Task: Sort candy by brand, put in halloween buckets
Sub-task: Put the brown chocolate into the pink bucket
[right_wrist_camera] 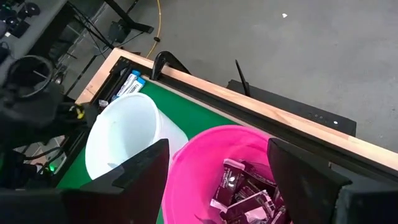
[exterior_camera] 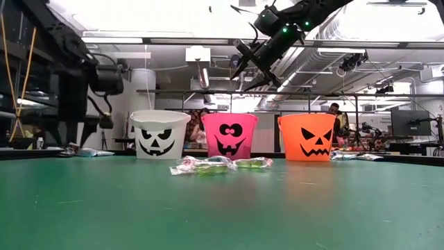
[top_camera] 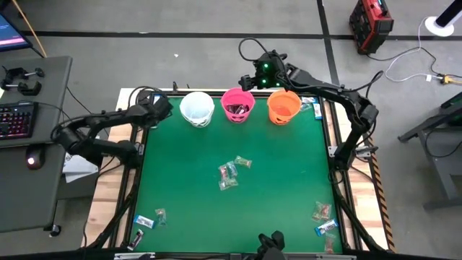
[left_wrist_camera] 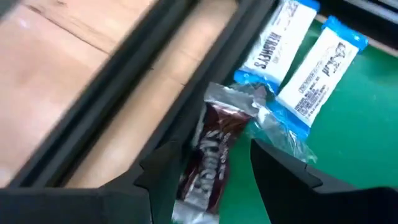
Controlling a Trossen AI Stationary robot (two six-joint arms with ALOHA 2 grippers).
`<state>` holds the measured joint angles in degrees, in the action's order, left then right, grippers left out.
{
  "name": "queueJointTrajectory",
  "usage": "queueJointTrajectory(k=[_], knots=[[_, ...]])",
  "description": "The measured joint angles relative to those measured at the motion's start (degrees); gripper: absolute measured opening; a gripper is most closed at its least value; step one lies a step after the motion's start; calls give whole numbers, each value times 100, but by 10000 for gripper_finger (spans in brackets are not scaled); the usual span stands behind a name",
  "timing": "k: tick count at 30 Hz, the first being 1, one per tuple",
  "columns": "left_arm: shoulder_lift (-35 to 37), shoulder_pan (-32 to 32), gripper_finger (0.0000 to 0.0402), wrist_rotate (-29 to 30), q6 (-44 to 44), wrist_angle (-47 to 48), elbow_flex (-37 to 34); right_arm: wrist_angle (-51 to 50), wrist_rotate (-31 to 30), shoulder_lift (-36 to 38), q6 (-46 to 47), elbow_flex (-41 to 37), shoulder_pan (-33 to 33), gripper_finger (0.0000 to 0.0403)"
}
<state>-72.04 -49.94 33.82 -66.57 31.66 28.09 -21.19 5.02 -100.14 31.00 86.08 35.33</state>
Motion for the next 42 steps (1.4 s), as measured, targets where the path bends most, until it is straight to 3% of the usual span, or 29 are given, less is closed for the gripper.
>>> queueJointTrajectory(k=[7,10,13,15,18,20,25,31,34,37,42], knots=[[-527,-299,181,-328,924,-1345,-133,-7,0,0,2,0,-9,264],[-691,-307,179,-379,1067,-1376,-133,-19,0,0,107,0,-9,264],[-722,-267,154,-462,1216,-1286,-121,-36,-2,0,173,0,-11,264],[-634,-185,115,-543,1333,-1174,-122,-38,0,0,173,0,-11,264],[-287,-67,39,-864,1595,-1012,-133,-42,-2,0,175,0,-11,264],[93,-8,16,-1068,1757,-863,-139,-42,-2,0,202,0,-11,264],[1386,80,26,-1523,1736,128,-102,-42,-4,0,219,0,-11,264],[3026,210,12,-1978,1967,1042,241,-41,-9,0,219,0,-11,264],[3654,286,11,-2617,2044,510,382,9,35,0,219,0,-11,264],[3896,439,10,-3299,2057,-522,439,235,530,0,216,91,43,264],[3363,865,8,-3483,2028,-1758,566,811,1049,7,201,502,68,264]])
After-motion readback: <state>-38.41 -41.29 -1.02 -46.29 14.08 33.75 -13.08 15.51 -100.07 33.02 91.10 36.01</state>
